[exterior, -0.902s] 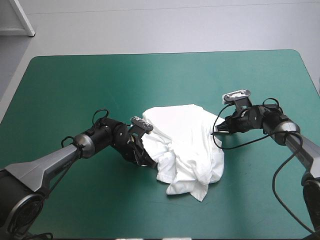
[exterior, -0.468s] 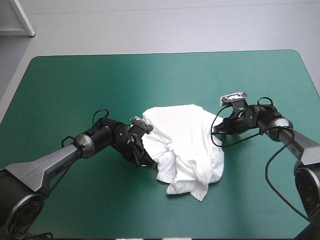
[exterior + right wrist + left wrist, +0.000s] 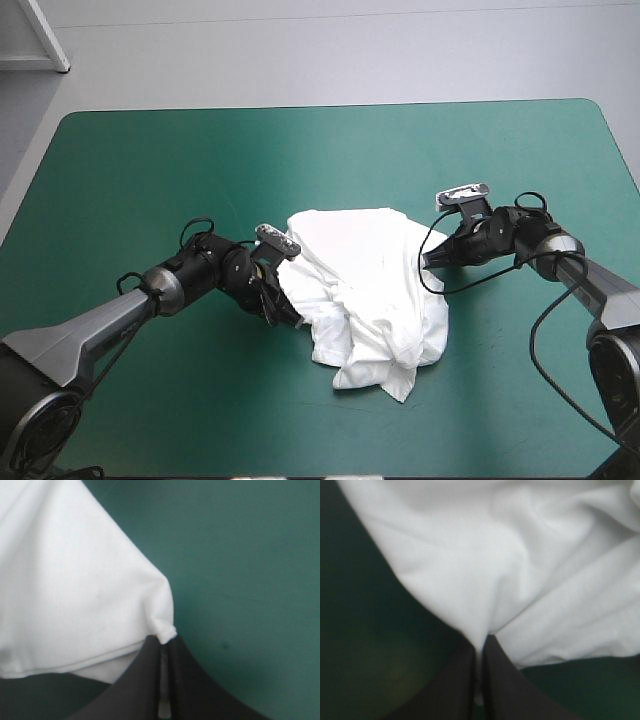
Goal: Fold the cloth
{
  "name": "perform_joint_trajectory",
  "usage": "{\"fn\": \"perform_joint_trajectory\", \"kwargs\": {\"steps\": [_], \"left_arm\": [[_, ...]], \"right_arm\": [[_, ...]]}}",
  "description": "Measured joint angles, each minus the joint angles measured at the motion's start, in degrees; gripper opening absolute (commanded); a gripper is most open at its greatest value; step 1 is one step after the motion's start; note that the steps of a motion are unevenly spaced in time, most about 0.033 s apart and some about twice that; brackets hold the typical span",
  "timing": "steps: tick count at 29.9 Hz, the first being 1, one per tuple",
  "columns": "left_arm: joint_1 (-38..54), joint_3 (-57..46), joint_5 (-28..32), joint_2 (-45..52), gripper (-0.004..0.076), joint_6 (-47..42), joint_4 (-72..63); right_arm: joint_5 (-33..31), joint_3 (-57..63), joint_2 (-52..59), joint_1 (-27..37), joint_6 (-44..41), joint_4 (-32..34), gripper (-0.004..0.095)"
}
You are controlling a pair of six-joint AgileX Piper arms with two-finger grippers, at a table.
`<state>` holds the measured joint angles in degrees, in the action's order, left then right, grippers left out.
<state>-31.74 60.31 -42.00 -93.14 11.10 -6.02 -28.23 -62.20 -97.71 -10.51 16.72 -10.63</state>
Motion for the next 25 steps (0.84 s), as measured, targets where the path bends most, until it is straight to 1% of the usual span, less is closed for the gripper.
{"fn": "perform_joint_trajectory", "kwargs": {"steps": [3,8,12,16,25], "left_arm": [[2.59,3.47,-0.64,2.58,0.0019,-0.03,1.22],[8.36,11.9,-3.15,7.76,0.0019,0.18,3.42],[11.66,18.86,-6.26,10.57,0.0019,0.69,6.02],[12.57,26.76,-9.05,12.42,0.0019,1.78,10.26],[12.68,51.14,-12.47,13.43,0.0019,2.13,14.21]], "right_arm": [[-0.53,-1.5,2.81,0.0,-0.36,1.85,-0.0015],[-1.58,-7.6,10.62,0.0,-0.41,2.67,-0.0015],[-4.97,-14.25,15.84,0.0,-0.41,3.17,-0.0015],[-8.72,-21.24,19.17,0.0,-0.36,4.12,-0.0016],[-16.97,-41.55,22.01,0.0,-0.04,5.02,-0.0016]]}}
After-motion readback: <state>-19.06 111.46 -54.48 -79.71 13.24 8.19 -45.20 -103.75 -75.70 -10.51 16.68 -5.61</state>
